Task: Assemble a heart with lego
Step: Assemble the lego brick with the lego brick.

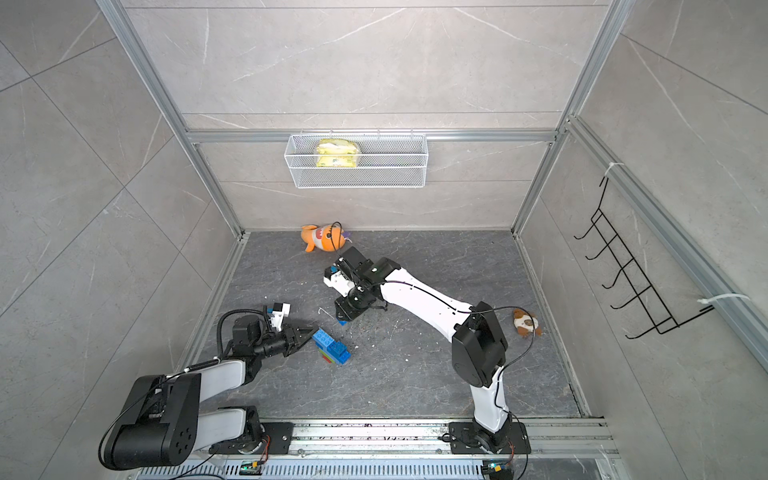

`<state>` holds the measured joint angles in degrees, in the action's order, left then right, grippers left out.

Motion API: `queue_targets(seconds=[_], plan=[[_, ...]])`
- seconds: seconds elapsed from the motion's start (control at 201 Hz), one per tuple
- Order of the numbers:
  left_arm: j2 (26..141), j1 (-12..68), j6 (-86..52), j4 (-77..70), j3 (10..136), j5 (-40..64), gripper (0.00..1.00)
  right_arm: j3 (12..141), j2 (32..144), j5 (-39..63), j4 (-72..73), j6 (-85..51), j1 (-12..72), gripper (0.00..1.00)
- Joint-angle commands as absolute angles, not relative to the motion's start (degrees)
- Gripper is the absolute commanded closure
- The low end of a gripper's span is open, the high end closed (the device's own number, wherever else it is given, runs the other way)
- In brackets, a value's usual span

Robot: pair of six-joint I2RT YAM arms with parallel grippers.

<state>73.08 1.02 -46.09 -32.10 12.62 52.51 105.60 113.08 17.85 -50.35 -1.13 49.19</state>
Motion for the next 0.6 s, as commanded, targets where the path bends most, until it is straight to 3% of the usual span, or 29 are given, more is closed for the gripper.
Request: queue_targets(seconds=[0.0, 0.598], plan=[[73.2, 1.1, -45.3, -32.3, 12.2, 50.8, 0.89, 110.5, 118.4, 20.2, -56.2, 2.4, 51.8, 0.70], [72.3, 1.1, -45.2, -32.3, 12.1, 50.8, 0.91, 122.3, 129.8, 19.5, -60.2, 2.2, 53.9, 0.70]])
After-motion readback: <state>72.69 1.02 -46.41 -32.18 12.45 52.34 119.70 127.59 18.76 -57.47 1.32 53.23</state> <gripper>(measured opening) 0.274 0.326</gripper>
